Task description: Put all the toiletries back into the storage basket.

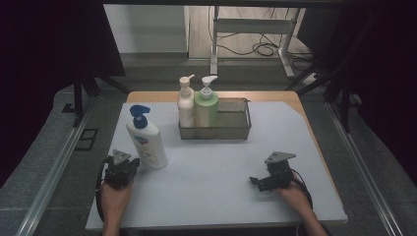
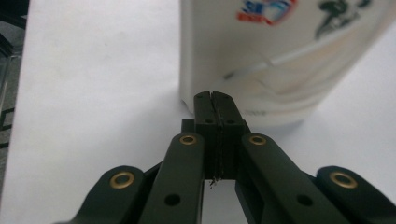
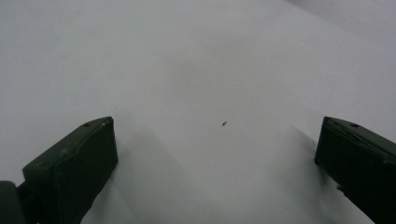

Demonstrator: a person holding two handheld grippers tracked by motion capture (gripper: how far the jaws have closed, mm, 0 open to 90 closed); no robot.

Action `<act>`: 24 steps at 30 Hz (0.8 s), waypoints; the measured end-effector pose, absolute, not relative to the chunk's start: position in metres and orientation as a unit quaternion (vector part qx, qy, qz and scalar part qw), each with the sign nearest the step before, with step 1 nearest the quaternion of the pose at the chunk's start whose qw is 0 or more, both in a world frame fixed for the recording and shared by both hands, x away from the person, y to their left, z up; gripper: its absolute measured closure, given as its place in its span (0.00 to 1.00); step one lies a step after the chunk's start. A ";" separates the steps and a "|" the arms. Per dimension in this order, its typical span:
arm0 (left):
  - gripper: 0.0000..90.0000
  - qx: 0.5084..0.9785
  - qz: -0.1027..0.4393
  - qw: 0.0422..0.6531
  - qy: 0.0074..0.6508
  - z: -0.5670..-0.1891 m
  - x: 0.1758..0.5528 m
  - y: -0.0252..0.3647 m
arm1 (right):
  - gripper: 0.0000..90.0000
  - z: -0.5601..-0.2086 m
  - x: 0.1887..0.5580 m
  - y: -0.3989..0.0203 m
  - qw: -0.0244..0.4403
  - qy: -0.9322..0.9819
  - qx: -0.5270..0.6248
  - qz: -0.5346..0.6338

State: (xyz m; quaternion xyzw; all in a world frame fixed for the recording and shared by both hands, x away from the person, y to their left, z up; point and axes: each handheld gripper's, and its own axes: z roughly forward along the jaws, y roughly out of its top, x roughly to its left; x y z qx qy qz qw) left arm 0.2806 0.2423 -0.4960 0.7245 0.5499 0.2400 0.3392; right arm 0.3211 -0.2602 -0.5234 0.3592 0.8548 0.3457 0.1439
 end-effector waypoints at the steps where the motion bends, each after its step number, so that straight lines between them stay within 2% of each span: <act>1: 0.99 0.723 0.239 0.341 0.552 -0.496 0.282 0.244 | 0.00 -0.523 0.321 -0.260 0.144 0.855 0.359 0.346; 15: 0.99 0.712 0.233 0.350 0.561 -0.502 0.312 0.262 | 0.00 -0.524 0.321 -0.260 0.144 0.855 0.359 0.346; 24: 0.99 0.709 0.210 0.388 0.550 -0.507 0.323 0.267 | 0.00 -0.524 0.321 -0.260 0.145 0.855 0.359 0.346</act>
